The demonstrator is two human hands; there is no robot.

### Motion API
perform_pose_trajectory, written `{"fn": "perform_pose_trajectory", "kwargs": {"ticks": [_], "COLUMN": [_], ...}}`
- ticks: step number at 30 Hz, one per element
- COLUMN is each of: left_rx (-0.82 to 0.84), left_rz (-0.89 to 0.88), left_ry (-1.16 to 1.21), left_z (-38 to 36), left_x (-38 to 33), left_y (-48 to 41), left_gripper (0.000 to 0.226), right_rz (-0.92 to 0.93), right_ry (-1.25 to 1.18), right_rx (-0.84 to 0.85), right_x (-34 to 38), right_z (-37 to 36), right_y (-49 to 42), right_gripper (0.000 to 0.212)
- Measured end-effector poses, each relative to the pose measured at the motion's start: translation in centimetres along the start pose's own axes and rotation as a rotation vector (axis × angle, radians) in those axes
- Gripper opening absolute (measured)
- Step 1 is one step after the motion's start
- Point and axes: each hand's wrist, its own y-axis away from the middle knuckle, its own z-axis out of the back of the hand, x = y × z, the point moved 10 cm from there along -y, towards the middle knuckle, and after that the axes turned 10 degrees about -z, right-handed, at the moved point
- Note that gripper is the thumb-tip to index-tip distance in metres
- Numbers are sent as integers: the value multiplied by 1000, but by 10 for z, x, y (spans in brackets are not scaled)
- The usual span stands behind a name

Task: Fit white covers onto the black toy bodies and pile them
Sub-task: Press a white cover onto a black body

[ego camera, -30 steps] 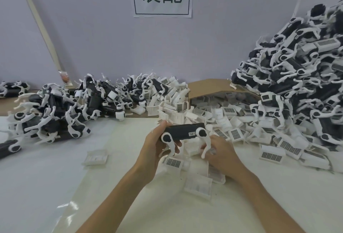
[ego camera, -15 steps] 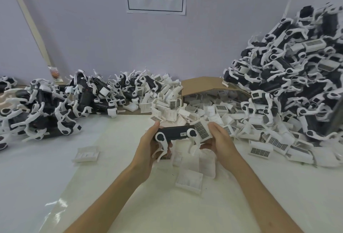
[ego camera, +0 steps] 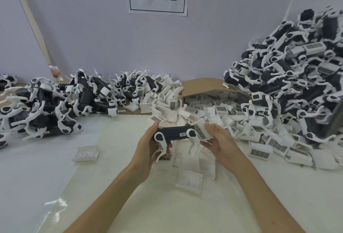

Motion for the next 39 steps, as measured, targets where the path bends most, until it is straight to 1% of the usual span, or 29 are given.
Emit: {"fn": "perform_pose_trajectory", "kwargs": {"ticks": [2,5,6,9,10,13,14,16,18,22,23,26,29,31,35,37,39], "left_rx": [6,5,6,10,11,7,5,0,0,22,34,74,118,143,163,162,171], "left_rz": [-4,-1,-2,-2,-3,-1,2,0,-4,-4,0,-6,-19,-24,-35,-36,-38], "left_ry": [0,10,13,11,8,2,4,5,3,-13,-16,-25,-54,-91,-129,-138,-132], "left_z": [1,2,2,3,3,2,2,2,2,-1,-3,-8,-15,-17,-17,-17,-17], "left_x": [0,2,2,2,2,1,1,0,0,0,0,0,-2,-1,-1,0,0], "left_y": [-1,-2,-2,-3,-3,-3,-2,-1,-1,0,1,3,5,6,6,5,5], "left_gripper": [79,78,75,57,55,56,58,66,72,73,70,53,46,46,46,43,36], "right_rz": [23,31,25,5,-6,-32,-40,-50,-41,-14,-30,-109,-92,-80,-133,-132,-103], "right_ry": [33,40,31,-7,-10,-26,-56,-102,-90,-84,-107,-231,-203,-168,-133,-110,-75], "right_rx": [13,-20,-29,-34,-35,-62,-75,-106,-125,-144,-147,-163,-163,-159,-232,-247,-248], "right_x": [1,0,-1,-2,-2,-4,-4,-5,-3,3,1,-7,-7,-7,-10,-12,-10], "right_z": [-2,0,1,2,2,5,6,12,15,17,16,16,22,25,27,27,26], "right_y": [1,0,0,0,1,2,2,2,4,6,5,3,1,0,1,0,-1], "right_gripper": [26,29,30,43,42,16,11,13,9,16,20,44,54,48,16,11,12]}}
